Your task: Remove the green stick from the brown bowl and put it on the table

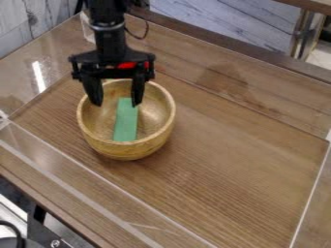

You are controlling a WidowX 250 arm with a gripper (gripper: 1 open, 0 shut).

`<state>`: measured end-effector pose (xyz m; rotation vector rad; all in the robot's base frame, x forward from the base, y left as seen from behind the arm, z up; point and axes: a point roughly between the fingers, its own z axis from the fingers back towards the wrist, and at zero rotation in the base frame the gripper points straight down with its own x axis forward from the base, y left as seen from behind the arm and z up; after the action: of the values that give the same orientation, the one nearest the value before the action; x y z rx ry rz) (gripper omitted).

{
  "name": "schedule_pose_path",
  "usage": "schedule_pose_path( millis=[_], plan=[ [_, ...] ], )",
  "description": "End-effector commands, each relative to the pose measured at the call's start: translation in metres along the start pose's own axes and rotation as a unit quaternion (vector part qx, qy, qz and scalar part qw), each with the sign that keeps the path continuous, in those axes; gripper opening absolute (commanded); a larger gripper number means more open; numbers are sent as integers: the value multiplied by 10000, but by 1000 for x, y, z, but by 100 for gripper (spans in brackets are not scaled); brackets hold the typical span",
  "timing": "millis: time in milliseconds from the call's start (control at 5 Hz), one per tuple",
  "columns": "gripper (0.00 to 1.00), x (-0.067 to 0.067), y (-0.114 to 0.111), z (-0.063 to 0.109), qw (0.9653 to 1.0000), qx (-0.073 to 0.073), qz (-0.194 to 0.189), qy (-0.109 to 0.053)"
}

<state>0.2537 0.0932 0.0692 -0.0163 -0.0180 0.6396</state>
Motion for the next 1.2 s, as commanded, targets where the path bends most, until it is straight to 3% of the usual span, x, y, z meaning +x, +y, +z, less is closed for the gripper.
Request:
schedule_pose_path(
  millis=[0, 400, 600, 800, 1000],
  plan=[
    [100, 15, 8, 1, 9993, -51, 252, -276],
    [100, 24, 9, -12, 9982, -71, 486, -354],
    [0, 25, 6, -20, 9975, -74, 590, -372],
    [0, 30, 2, -22, 9972, -79, 645, -376],
    [100, 34, -2, -24, 9970, -65, 689, -352]
  ],
)
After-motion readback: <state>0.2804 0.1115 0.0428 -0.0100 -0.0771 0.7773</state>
